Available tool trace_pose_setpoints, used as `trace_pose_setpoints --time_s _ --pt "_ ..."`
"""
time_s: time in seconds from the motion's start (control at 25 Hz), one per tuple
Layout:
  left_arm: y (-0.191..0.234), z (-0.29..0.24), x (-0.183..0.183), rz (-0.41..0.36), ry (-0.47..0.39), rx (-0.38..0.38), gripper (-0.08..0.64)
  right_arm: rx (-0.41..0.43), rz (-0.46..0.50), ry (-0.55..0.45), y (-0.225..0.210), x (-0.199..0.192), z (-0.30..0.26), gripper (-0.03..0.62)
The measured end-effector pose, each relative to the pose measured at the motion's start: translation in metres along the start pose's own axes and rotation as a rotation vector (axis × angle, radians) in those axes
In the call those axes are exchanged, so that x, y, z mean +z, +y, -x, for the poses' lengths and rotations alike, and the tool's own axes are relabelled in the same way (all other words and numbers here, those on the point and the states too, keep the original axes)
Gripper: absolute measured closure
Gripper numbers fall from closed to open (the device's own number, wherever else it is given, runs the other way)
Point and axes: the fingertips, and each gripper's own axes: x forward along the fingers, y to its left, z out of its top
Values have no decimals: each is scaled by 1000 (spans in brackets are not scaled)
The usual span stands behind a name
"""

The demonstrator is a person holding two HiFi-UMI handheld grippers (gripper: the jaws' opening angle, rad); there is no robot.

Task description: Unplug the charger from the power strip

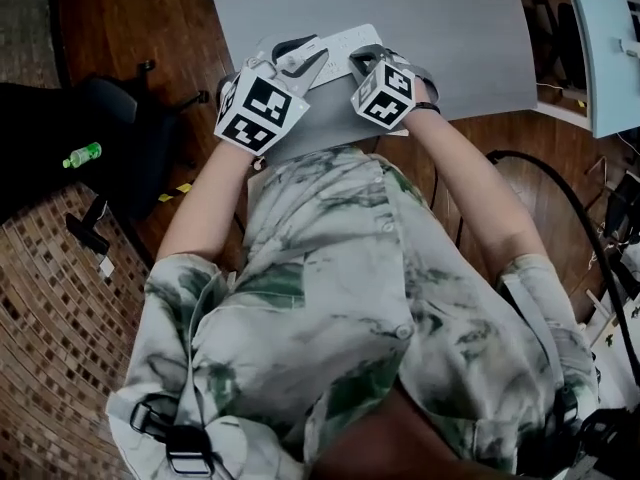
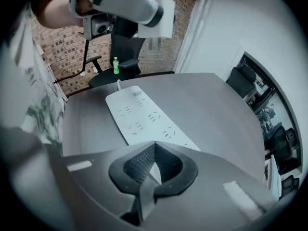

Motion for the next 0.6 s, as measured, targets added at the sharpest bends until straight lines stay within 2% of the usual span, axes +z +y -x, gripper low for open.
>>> trace_pose_setpoints --time_s 0.12,0.24,0.4,0.6 --pt "-3 29 3 66 -14 48 456 -50 14 -131 0 12 20 591" --pt "-16 58 11 133 -56 97 456 -96 -41 -280 6 20 63 591" --pt "-59 88 17 181 -70 134 456 -80 -89 -366 45 -8 121 589" --pt "-124 130 28 168 -74 205 456 -98 -103 -464 95 -52 201 589"
